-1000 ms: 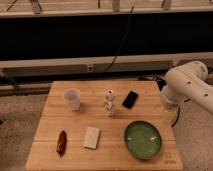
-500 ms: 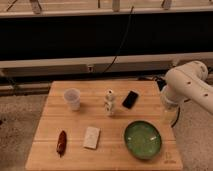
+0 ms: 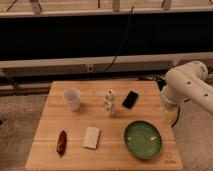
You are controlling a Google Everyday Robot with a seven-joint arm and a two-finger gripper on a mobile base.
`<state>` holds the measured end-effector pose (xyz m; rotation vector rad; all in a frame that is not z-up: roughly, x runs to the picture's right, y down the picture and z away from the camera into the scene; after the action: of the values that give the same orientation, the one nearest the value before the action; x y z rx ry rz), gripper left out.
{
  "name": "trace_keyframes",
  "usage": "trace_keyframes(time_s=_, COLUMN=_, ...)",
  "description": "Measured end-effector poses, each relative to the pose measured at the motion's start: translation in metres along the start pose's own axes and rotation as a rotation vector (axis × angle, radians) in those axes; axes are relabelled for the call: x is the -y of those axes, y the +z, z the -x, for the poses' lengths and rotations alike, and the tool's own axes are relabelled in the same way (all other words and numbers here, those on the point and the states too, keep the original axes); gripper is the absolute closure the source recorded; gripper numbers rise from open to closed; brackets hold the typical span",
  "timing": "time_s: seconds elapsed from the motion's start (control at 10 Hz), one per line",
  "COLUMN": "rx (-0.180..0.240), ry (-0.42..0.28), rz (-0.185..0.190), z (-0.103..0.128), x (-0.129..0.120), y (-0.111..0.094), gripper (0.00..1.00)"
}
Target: Pick up the ceramic cup
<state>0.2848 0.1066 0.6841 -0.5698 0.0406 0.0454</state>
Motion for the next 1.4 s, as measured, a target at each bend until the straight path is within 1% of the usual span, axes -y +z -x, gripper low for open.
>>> trace_keyframes(time_s=0.2, rx=0.0, ry=0.0, rz=0.0, z=0.0, x=0.0, y=0.0, gripper=0.2)
trace_keyframes(time_s=0.3, rx=-0.008, ry=-0.01, rz=-0.004, z=0.001, x=0.001, y=0.0, gripper=0.2)
trace_keyframes(time_s=0.5, rx=-0.031, ry=-0.08, rz=-0.026, z=0.024, x=0.016, y=0.0, gripper=0.2)
trace_keyframes(time_s=0.7, rx=-0.053, ry=-0.149, rz=-0.047, z=0.052, x=0.032, y=0.0, gripper=0.2)
trace_keyframes(time_s=1.0, rx=-0.084, ry=-0.221, rz=-0.075, z=0.072, x=0.045, y=-0.002, gripper=0.2)
trace_keyframes(time_s=1.2, rx=-0.11, ry=-0.289, rz=-0.1, z=0.104, x=0.057, y=-0.003, gripper=0.2)
trace_keyframes(time_s=1.3, rx=-0.119, ry=-0.317, rz=-0.113, z=0.114, x=0.063, y=-0.004, gripper=0.2)
trace_keyframes(time_s=1.4, rx=-0.137, ry=-0.352, rz=-0.127, z=0.122, x=0.068, y=-0.005, gripper=0.2)
